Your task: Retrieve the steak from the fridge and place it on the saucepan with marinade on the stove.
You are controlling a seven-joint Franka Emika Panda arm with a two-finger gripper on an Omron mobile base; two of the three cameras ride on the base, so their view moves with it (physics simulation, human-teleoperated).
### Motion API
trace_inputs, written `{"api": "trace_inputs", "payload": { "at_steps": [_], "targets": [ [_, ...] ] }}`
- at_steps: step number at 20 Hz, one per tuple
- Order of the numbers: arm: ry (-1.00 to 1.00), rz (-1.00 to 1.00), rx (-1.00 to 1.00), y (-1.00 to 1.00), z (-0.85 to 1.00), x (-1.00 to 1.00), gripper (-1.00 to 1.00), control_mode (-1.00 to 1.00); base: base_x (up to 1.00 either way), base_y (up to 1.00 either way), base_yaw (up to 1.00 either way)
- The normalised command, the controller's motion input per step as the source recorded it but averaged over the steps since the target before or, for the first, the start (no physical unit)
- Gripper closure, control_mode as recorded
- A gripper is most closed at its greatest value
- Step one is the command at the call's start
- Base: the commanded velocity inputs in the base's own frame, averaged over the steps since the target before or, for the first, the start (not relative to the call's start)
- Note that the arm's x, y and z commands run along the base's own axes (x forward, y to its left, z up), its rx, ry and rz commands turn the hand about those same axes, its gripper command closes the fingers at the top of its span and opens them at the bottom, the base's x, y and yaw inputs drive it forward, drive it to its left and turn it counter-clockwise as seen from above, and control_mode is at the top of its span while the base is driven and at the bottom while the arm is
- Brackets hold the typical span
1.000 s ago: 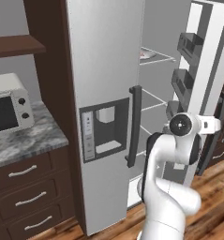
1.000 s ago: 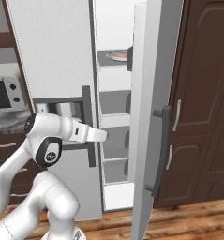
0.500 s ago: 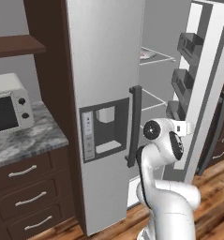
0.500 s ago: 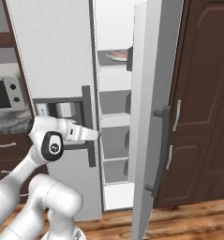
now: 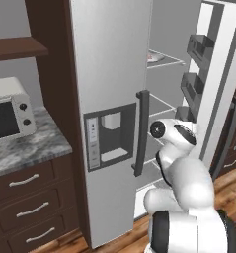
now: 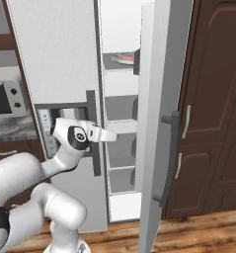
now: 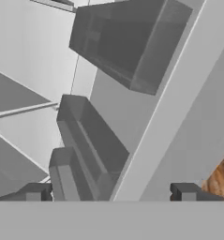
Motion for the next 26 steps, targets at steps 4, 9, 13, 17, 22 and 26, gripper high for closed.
{"api": "trace_inputs", "payload": {
  "at_steps": [4,9,13,17,22,26],
  "targets": [
    [0.05,-0.21,0.00,-0.96,0.00,0.52,-1.00,-1.00,0.00,0.00,0.00],
    [0.06,-0.18,0.00,-1.00,0.00,0.44,-1.00,-1.00,0.00,0.00,0.00],
    [0.07,-0.10,0.00,-1.00,0.00,0.63,-1.00,-1.00,0.00,0.00,0.00],
    [0.06,-0.07,0.00,-1.00,-0.04,0.82,-1.00,-1.00,0.00,0.00,0.00],
    [0.05,-0.05,0.00,-1.00,-0.14,0.95,-1.00,-1.00,0.00,0.00,0.00],
    [0.07,-0.06,0.00,-1.00,-0.19,0.98,-1.00,-1.00,0.00,0.00,0.00]
  ]
}}
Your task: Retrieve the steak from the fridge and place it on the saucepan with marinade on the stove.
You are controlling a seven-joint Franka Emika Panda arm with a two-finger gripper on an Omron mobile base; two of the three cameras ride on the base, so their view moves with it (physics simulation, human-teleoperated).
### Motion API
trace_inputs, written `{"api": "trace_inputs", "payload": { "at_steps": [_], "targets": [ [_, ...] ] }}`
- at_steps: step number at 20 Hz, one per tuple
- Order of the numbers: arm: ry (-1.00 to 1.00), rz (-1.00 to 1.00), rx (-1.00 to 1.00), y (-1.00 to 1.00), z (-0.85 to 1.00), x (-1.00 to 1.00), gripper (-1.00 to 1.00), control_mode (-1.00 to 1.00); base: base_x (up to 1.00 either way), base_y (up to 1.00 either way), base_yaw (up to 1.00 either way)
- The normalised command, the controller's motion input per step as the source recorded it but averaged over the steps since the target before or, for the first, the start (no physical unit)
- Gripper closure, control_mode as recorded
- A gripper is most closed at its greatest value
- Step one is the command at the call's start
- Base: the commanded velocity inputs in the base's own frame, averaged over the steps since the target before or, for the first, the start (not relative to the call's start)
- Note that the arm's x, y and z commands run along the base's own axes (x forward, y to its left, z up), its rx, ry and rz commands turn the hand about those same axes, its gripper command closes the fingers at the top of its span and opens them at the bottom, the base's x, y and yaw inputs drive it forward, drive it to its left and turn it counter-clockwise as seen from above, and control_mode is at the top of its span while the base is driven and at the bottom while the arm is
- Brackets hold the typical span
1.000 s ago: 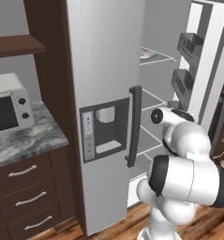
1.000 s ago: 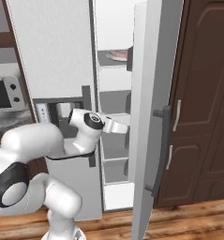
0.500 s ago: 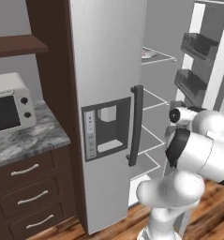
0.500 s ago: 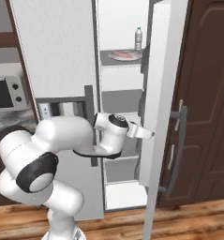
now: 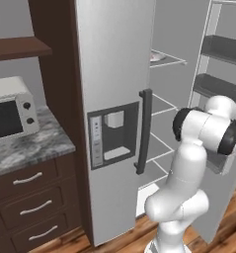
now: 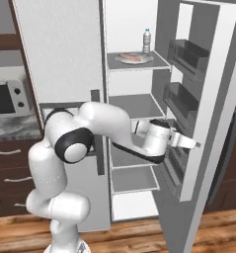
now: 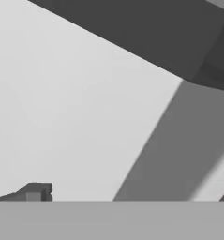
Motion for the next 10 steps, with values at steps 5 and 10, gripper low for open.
{"api": "trace_inputs", "payload": {
  "at_steps": [5,10],
  "targets": [
    [0.02,0.00,0.05,-0.23,0.13,0.04,-1.00,-1.00,0.00,0.00,0.00],
    [0.00,0.02,0.01,0.55,0.69,-0.41,-1.00,-1.00,0.00,0.00,0.00]
  ]
}}
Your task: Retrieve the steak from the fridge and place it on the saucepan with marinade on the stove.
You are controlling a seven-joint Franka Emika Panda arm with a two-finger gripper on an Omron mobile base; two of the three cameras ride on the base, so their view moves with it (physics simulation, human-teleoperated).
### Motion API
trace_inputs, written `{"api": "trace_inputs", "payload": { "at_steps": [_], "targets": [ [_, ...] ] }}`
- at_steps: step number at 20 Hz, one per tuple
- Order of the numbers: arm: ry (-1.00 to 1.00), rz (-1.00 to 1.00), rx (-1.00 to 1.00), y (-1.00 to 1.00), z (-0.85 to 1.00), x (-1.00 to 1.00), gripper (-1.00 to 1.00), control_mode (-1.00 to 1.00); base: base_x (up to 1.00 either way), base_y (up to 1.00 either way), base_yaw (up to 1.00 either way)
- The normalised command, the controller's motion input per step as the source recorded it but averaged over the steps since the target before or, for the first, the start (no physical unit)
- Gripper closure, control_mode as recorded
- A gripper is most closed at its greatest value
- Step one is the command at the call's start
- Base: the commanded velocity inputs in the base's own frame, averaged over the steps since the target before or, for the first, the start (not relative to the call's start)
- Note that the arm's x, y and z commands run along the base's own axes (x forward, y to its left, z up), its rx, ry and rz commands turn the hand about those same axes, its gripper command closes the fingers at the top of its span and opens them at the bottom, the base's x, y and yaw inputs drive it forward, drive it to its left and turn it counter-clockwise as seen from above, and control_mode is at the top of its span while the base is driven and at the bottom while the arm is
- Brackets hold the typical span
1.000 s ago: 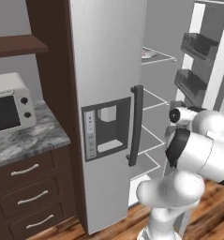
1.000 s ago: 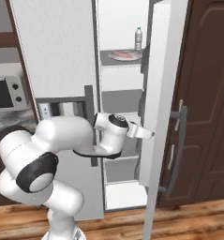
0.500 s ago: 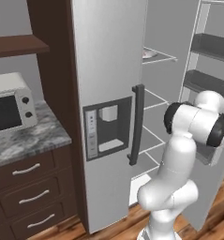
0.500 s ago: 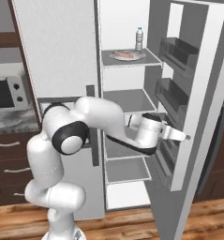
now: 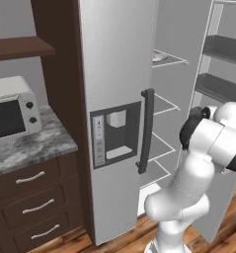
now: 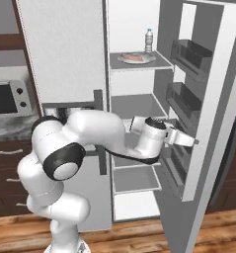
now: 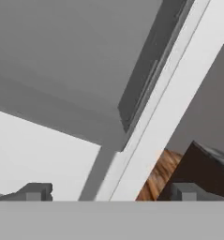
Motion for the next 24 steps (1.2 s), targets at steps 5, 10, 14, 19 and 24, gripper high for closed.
{"api": "trace_inputs", "payload": {
  "at_steps": [5,10,14,19,24],
  "targets": [
    [0.01,0.04,0.00,0.93,0.77,-0.34,-1.00,-1.00,0.00,0.00,0.00],
    [0.19,0.03,0.05,0.97,0.70,-0.41,-1.00,-1.00,0.00,0.00,0.00],
    [0.32,0.05,0.17,0.74,0.97,-0.50,-1.00,-1.00,0.00,0.00,0.00],
    [0.44,0.09,0.25,0.68,0.96,-0.50,-1.00,-1.00,0.00,0.00,0.00],
    [0.51,0.19,0.33,0.79,0.28,-0.65,-1.00,-1.00,0.00,0.00,0.00]
  ]
}}
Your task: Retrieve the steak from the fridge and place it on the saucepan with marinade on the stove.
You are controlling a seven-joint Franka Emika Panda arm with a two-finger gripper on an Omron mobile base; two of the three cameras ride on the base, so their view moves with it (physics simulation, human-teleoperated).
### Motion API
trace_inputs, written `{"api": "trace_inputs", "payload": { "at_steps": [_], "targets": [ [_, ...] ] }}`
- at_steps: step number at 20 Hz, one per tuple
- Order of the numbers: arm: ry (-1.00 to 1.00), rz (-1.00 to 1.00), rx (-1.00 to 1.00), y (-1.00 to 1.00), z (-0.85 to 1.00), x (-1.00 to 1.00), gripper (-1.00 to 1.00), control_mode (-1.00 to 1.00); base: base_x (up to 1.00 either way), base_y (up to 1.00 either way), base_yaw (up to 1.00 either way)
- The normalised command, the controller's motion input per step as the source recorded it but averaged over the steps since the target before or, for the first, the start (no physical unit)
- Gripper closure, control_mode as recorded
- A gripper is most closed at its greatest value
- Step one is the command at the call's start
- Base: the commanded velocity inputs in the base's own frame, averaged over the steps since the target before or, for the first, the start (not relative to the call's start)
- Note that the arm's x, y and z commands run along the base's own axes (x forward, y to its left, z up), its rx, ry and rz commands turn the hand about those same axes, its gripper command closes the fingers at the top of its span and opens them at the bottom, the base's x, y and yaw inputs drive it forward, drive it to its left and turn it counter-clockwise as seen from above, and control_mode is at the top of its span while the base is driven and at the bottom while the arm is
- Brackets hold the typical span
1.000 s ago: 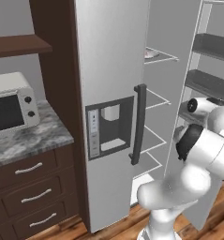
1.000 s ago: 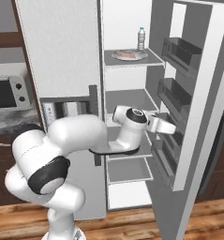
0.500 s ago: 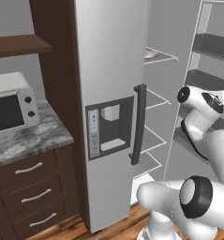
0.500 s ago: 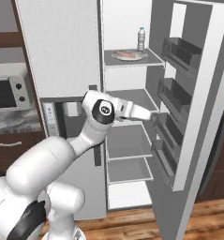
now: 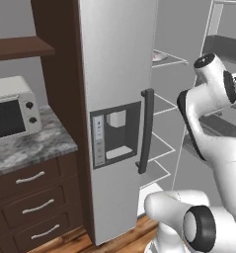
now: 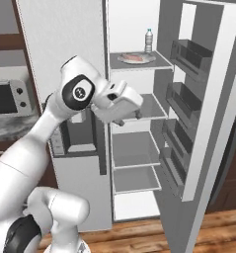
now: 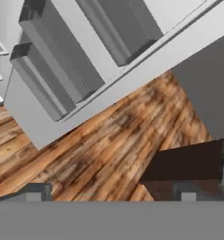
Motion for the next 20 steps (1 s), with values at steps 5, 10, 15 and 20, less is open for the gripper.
{"api": "trace_inputs", "payload": {
  "at_steps": [5,10,15,20],
  "targets": [
    [0.14,0.27,0.29,0.78,-0.02,-0.17,-1.00,-1.00,0.00,0.00,0.00],
    [-0.47,0.09,0.12,0.05,-0.01,0.00,-1.00,-1.00,0.00,0.00,0.00],
    [-0.67,0.00,0.09,0.01,-0.40,-0.11,-1.00,-1.00,0.00,0.00,0.00],
    [-0.08,0.06,0.19,0.53,-0.17,-0.03,-1.00,-1.00,0.00,0.00,0.00]
  ]
}}
